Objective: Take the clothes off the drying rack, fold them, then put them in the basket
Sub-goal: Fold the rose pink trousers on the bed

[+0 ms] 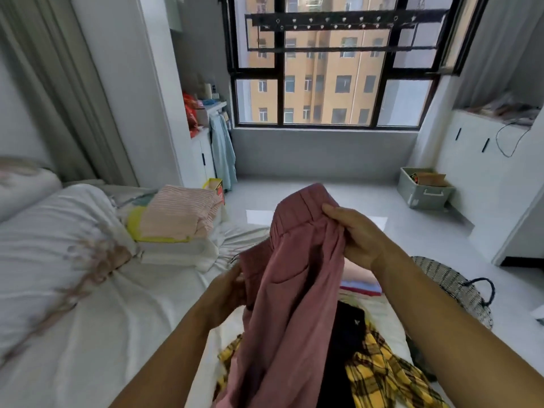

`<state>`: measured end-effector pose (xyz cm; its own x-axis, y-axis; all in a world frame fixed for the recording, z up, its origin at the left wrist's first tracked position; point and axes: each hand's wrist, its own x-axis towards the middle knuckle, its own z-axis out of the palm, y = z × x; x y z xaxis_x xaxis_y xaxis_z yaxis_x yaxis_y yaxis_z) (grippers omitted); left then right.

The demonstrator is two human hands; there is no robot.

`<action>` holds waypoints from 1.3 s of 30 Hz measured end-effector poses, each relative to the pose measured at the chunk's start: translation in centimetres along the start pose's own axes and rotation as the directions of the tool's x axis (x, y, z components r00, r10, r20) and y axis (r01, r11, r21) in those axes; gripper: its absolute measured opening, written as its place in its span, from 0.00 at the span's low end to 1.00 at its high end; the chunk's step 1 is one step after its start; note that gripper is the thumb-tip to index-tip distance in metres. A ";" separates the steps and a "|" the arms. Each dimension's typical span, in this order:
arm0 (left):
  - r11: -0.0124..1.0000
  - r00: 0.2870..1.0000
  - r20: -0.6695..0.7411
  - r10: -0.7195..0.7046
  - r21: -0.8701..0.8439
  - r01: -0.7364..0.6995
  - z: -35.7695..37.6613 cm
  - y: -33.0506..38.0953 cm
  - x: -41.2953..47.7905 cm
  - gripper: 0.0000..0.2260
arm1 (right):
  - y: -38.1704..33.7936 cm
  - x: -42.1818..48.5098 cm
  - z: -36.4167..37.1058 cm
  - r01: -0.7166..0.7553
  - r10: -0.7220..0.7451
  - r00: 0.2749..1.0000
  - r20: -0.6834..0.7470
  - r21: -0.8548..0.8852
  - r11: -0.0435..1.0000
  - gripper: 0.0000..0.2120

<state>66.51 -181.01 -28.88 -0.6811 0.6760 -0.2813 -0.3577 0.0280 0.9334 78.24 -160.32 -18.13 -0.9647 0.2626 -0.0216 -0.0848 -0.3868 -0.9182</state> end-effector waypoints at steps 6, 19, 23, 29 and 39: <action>0.995 0.997 -0.013 0.070 -0.074 -0.071 -2.4 1.1 -8.3 0.20 | -1.0 -1.6 9.5 0.034 -0.045 0.992 0.114 0.099 0.994 0.12; 0.923 0.930 -0.126 0.344 -0.137 -0.360 -8.3 9.2 -11.5 0.13 | -3.8 -0.9 15.1 0.114 -0.123 0.986 -0.113 -0.082 0.990 0.08; 0.885 0.865 -0.289 0.411 -0.101 -0.454 -16.6 14.4 -11.8 0.12 | -4.1 0.3 14.5 0.045 -0.191 0.950 -0.245 -0.501 0.864 0.05; 0.824 0.791 -0.239 0.564 0.218 -0.522 -20.8 20.1 -11.2 0.07 | -1.0 3.3 18.3 -0.014 -0.152 0.920 -0.362 -0.419 0.908 0.09; 0.751 0.864 -0.063 0.499 0.530 -0.395 -28.0 25.9 -11.5 0.13 | 0.0 5.6 24.7 0.060 -0.517 0.807 -0.284 -0.833 0.550 0.17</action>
<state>47.19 -208.73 -7.75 -0.8072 0.5522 0.2084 0.3389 0.1445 0.9296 66.64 -180.64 -8.44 -0.6643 0.6628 0.3455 0.1039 0.5396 -0.8355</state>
